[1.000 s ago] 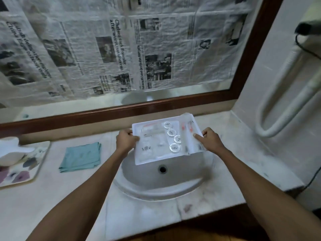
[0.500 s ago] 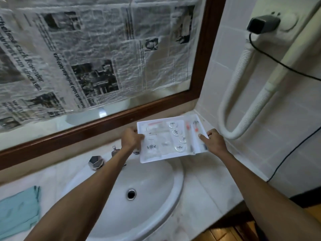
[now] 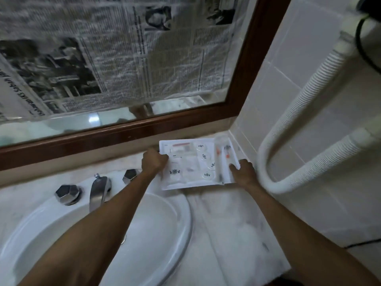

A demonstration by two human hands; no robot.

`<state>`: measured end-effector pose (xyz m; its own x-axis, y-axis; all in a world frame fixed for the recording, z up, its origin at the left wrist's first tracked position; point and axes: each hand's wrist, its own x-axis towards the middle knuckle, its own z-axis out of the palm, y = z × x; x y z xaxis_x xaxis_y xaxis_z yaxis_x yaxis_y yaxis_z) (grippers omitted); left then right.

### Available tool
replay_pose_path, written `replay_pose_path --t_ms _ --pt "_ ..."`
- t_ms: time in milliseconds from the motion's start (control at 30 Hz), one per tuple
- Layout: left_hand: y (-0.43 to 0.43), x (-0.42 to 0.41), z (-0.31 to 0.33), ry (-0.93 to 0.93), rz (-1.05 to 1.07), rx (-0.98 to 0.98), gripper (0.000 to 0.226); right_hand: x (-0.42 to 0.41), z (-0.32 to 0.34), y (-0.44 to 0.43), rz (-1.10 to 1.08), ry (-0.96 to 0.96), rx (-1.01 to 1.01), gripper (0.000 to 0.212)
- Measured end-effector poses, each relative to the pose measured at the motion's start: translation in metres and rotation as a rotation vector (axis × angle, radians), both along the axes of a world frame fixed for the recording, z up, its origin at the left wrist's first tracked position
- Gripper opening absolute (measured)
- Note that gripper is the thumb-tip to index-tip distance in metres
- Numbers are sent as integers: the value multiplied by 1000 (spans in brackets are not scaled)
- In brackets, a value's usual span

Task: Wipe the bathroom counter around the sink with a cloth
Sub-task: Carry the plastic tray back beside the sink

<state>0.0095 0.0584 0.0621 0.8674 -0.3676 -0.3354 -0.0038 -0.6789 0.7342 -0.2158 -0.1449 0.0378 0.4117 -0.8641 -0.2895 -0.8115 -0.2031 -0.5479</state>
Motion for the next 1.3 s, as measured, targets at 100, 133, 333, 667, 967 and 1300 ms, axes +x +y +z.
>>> replay_pose_path --t_ms 100,133,333,667,967,1300 --pt "-16 4 -17 29 38 25 37 12 -15 -16 6 44 52 58" --pt "-20 5 -22 37 47 29 38 16 -19 -21 1 50 63 58" --pt "-44 15 -42 61 59 27 38 40 -34 -37 -58 79 64 67" --pt "-62 19 -64 55 68 35 35 49 -52 -50 68 11 -46 86" --pt "-85 6 -66 129 167 -69 37 44 -58 -31 395 -44 -297 85" --pt "-93 1 -70 96 186 -69 34 30 -55 -50 506 -5 -415 70"
